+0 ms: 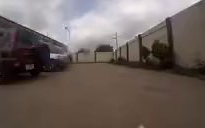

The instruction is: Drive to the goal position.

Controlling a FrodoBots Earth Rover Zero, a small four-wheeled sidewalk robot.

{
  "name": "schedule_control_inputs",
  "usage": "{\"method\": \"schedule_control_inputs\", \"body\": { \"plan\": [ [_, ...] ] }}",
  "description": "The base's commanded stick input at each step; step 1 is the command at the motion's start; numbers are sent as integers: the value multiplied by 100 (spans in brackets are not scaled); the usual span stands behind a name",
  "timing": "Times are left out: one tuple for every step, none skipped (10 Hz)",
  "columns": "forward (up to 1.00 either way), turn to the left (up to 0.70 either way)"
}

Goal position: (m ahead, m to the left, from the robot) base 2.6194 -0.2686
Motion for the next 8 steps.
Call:
{"method": "schedule_control_inputs", "body": {
  "plan": [
    [70, 0],
    [70, 0],
    [70, 0],
    [70, 0],
    [70, 0],
    [70, 0],
    [70, 0],
    [70, 0]
  ]
}}
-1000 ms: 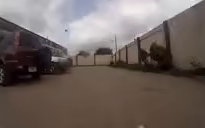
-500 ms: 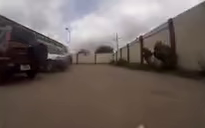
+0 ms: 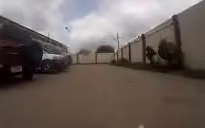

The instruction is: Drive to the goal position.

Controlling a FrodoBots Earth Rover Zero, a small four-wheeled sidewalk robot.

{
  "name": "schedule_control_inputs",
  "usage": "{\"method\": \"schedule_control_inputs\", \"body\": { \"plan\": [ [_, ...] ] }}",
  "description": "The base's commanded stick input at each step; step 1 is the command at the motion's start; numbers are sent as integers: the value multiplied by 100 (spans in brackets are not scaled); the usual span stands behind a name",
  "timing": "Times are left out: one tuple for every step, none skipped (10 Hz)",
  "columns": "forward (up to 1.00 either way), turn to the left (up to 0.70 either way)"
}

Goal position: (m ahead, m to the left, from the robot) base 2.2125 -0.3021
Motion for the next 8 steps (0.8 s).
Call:
{"method": "schedule_control_inputs", "body": {
  "plan": [
    [70, 0],
    [70, 0],
    [70, 0],
    [70, 0],
    [70, 0],
    [70, 0],
    [70, 0],
    [70, 0]
  ]
}}
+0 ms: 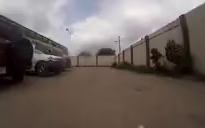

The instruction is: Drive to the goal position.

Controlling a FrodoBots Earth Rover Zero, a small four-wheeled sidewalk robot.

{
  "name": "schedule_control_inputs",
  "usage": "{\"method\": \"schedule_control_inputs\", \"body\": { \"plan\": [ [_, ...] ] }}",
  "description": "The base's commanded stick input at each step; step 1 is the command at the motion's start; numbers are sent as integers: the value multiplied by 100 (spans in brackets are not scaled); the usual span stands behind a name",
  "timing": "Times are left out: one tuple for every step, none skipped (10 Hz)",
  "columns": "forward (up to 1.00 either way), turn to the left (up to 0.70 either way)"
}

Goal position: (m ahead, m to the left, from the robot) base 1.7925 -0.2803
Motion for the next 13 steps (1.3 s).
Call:
{"method": "schedule_control_inputs", "body": {
  "plan": [
    [70, 0],
    [70, 0],
    [70, 0],
    [70, 0],
    [70, 0],
    [70, 0],
    [70, 0],
    [70, 0],
    [70, 0],
    [70, 0],
    [70, 0],
    [70, 0],
    [70, 0]
  ]
}}
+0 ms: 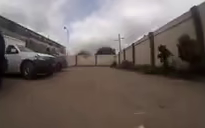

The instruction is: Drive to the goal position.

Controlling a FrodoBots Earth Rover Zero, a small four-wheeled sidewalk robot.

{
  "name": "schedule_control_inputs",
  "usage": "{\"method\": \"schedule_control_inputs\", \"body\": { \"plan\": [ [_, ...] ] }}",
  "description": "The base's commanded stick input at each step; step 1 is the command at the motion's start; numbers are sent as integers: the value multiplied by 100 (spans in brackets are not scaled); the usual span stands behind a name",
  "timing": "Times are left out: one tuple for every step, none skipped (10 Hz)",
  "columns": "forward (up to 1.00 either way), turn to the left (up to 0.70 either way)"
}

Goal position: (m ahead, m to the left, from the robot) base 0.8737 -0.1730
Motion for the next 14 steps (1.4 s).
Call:
{"method": "schedule_control_inputs", "body": {
  "plan": [
    [70, 0],
    [70, 0],
    [70, 0],
    [70, 0],
    [70, 0],
    [70, 0],
    [70, 0],
    [70, 0],
    [70, 0],
    [70, 0],
    [70, 0],
    [70, 0],
    [70, 0],
    [70, 0]
  ]
}}
